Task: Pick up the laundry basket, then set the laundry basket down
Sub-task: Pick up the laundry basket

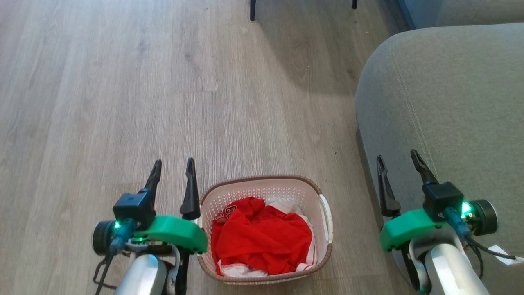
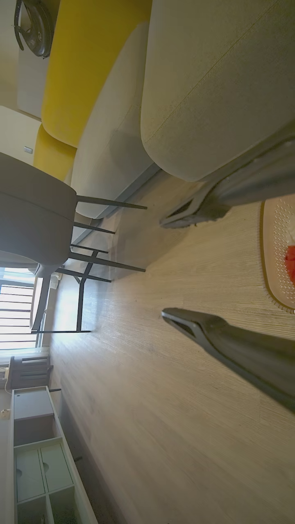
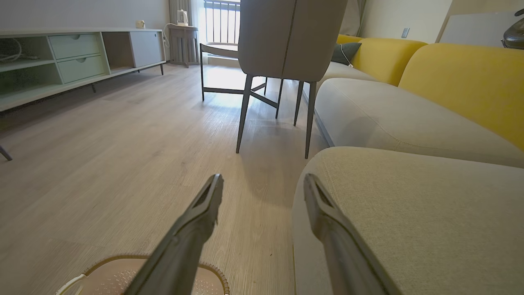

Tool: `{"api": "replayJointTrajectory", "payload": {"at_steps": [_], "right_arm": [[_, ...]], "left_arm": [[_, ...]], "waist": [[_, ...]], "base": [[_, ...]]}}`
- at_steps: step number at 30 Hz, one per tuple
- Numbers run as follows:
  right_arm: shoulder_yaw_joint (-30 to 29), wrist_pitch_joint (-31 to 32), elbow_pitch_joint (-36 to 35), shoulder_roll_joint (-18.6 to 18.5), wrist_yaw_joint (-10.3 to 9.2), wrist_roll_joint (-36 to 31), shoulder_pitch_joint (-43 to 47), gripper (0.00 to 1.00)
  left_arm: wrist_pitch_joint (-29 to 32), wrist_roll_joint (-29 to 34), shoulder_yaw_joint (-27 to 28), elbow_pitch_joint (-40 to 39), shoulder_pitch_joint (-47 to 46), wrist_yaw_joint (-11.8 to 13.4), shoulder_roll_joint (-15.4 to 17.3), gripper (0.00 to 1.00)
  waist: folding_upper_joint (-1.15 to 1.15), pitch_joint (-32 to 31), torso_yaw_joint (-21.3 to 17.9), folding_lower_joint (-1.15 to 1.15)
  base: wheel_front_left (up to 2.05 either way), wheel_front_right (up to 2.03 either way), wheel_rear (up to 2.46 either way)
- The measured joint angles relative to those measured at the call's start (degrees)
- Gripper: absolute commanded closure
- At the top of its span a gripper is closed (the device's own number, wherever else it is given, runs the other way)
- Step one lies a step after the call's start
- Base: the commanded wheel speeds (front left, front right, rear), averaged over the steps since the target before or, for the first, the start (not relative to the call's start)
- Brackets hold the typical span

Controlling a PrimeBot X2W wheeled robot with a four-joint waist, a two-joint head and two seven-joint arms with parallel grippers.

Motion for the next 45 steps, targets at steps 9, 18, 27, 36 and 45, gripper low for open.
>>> {"api": "replayJointTrajectory", "payload": {"at_steps": [9, 18, 27, 36, 45], "right_arm": [[0.1, 0.0, 0.2, 0.0, 0.00, 0.2, 0.0, 0.00], [0.1, 0.0, 0.1, 0.0, 0.00, 0.8, -1.5, 0.00], [0.5, 0.0, 2.5, -1.6, 0.00, 2.0, -7.3, 0.00], [3.6, 0.0, 11.3, -3.3, 0.00, 6.4, -15.8, 0.00], [8.6, 0.0, 23.7, -4.4, 0.00, 18.4, -25.1, 0.00]], "left_arm": [[0.0, 0.0, 0.0, 0.4, 0.0, 0.0, 0.0, 0.00], [0.0, -0.4, -0.1, 0.6, -0.3, 0.9, 0.0, 0.00], [-0.1, -1.7, -2.3, 3.8, -7.3, 1.1, -0.1, 0.00], [-0.1, -4.5, -4.5, 14.0, -16.1, 1.2, -0.3, 0.00], [-0.1, -8.2, -9.1, 30.0, -27.3, 1.0, -0.6, 0.00]], "waist": [[0.00, 0.0, 0.0, 0.00], [0.00, 3.2, 0.0, 0.00], [0.00, 11.3, 0.6, 0.00], [0.00, 21.7, 1.2, 0.01], [0.00, 31.9, 2.0, 0.01]], "base": [[0.00, 0.00, 0.00], [0.00, 0.00, 0.00], [0.00, 0.00, 0.00], [0.00, 0.00, 0.00], [0.00, 0.00, 0.00]]}}
